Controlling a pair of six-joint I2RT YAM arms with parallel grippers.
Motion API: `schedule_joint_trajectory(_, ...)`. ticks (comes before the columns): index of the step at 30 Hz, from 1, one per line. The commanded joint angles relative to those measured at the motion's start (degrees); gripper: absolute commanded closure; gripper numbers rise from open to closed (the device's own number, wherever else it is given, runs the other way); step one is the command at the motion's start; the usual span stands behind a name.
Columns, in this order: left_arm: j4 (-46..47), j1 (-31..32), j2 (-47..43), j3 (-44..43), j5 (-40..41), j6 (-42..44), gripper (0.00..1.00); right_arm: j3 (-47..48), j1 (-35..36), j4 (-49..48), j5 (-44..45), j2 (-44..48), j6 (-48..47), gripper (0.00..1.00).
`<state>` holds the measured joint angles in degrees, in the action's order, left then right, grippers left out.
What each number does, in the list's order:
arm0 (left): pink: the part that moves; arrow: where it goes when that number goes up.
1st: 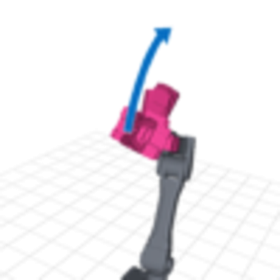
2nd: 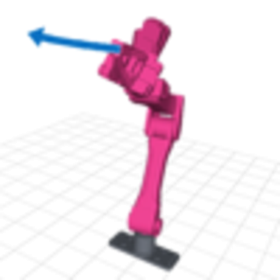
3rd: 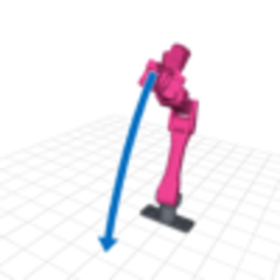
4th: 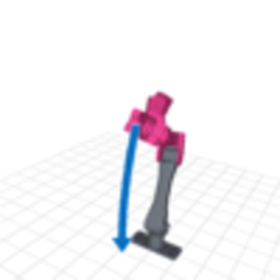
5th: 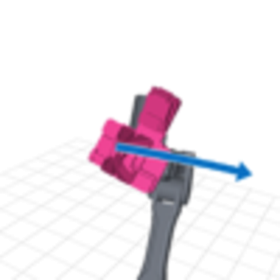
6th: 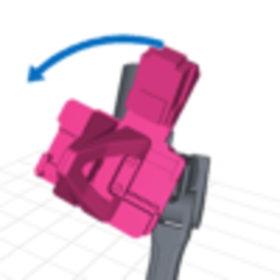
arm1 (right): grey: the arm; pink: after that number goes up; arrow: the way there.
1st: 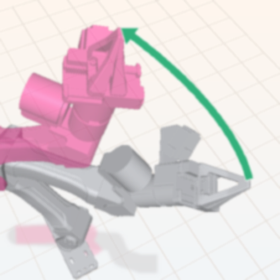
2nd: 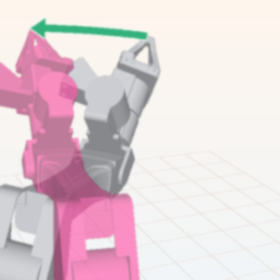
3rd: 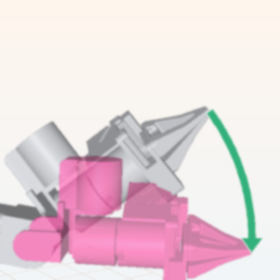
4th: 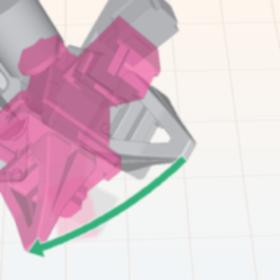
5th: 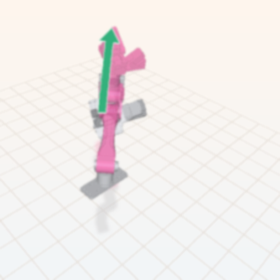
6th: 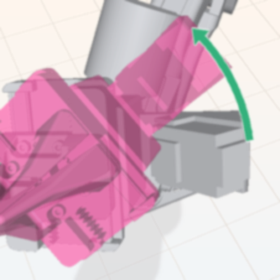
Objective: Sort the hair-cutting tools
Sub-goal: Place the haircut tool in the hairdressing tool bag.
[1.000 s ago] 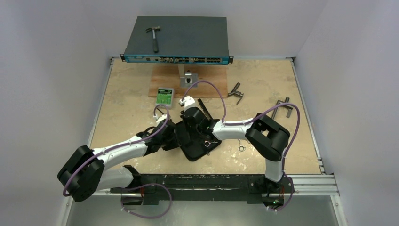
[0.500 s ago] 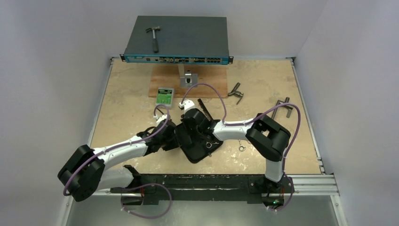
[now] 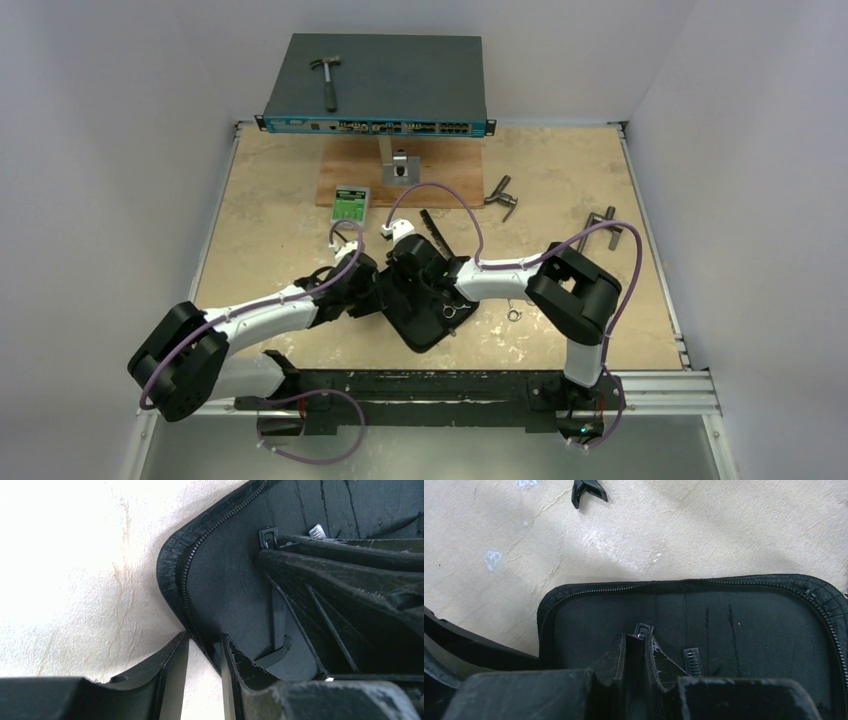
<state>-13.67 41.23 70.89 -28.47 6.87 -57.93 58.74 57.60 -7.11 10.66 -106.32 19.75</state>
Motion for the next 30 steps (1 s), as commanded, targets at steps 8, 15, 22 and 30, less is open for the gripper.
schedule_joint_trajectory(8,0.02,0.06,3.8,-1.93,2.16,-0.08,0.79,-2.6,0.56,0.64,-3.25,2.04,1.84,1.0)
schedule_joint_trajectory(15,0.14,-0.01,4.63,-2.11,2.66,-0.63,0.85,-7.43,0.65,-0.7,-4.1,5.14,1.64,1.0)
schedule_joint_trajectory(22,-0.43,0.0,4.36,-2.59,2.83,-0.52,0.85,-7.59,0.73,0.08,-5.57,6.6,0.74,1.0)
schedule_joint_trajectory(30,-2.77,0.03,1.77,-4.41,2.5,0.64,0.68,-3.42,0.5,2.91,-2.43,7.79,4.85,0.46)
